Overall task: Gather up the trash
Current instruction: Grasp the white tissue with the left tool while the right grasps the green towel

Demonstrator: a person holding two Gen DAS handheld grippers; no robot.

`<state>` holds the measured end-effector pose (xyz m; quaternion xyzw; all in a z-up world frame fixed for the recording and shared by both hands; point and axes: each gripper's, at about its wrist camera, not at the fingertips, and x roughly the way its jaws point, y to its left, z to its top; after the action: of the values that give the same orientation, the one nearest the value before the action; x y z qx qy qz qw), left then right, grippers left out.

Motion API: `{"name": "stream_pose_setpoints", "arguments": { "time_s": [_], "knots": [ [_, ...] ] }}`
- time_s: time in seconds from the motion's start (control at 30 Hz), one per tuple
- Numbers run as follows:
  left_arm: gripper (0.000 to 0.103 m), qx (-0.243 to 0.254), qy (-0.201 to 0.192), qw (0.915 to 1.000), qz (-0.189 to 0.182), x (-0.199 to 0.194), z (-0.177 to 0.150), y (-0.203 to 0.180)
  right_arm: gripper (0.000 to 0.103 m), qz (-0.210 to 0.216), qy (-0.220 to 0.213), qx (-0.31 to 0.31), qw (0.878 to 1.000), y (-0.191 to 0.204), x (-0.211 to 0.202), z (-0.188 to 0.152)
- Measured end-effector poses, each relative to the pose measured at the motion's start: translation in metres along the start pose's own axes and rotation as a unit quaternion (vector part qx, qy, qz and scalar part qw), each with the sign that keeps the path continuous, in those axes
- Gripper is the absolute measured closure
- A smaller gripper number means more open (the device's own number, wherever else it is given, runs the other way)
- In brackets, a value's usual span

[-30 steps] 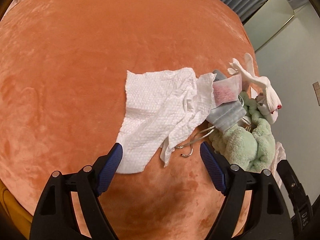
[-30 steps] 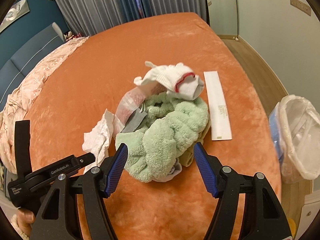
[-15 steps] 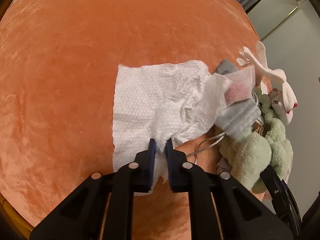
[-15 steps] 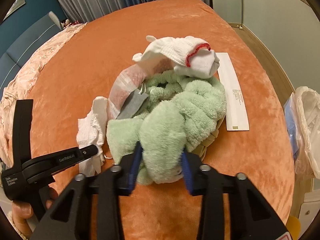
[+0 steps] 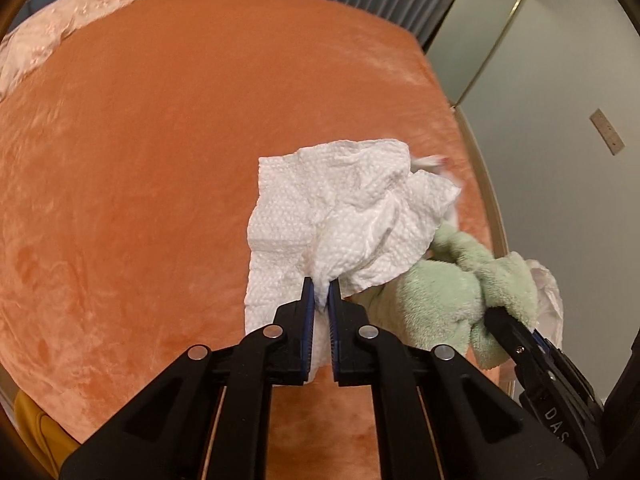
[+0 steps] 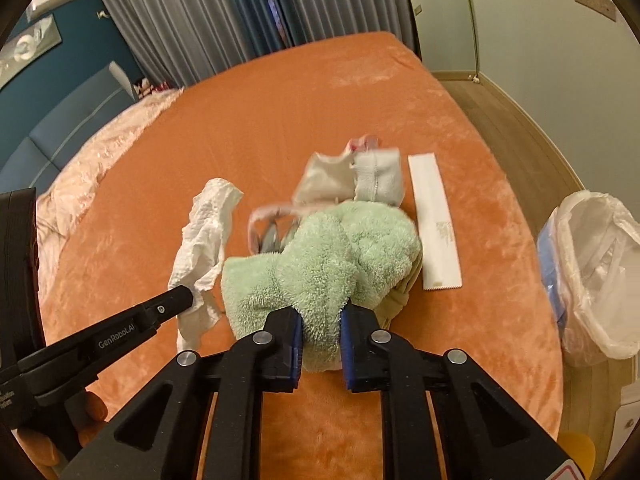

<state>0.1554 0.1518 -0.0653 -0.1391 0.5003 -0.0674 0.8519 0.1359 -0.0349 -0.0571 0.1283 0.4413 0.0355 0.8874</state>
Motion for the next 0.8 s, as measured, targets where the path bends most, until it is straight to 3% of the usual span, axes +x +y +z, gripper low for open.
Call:
{"name": "stream_pose_setpoints", "arguments": {
  "time_s": [0.3, 0.8],
  "knots": [
    [0.097, 0.050, -0.040, 0.9975, -0.027, -0.051, 0.005, -0.069, 0.089, 0.011, -0.076, 0.009, 0.997, -0.025, -0.077, 0.032],
    [0.097, 0.138, -0.069, 0.9854, -0.072, -0.075, 0.002, -0.213, 0.089, -0.038, -0.176, 0.037, 0.983, -0.110, -0.179, 0.073]
  ]
}}
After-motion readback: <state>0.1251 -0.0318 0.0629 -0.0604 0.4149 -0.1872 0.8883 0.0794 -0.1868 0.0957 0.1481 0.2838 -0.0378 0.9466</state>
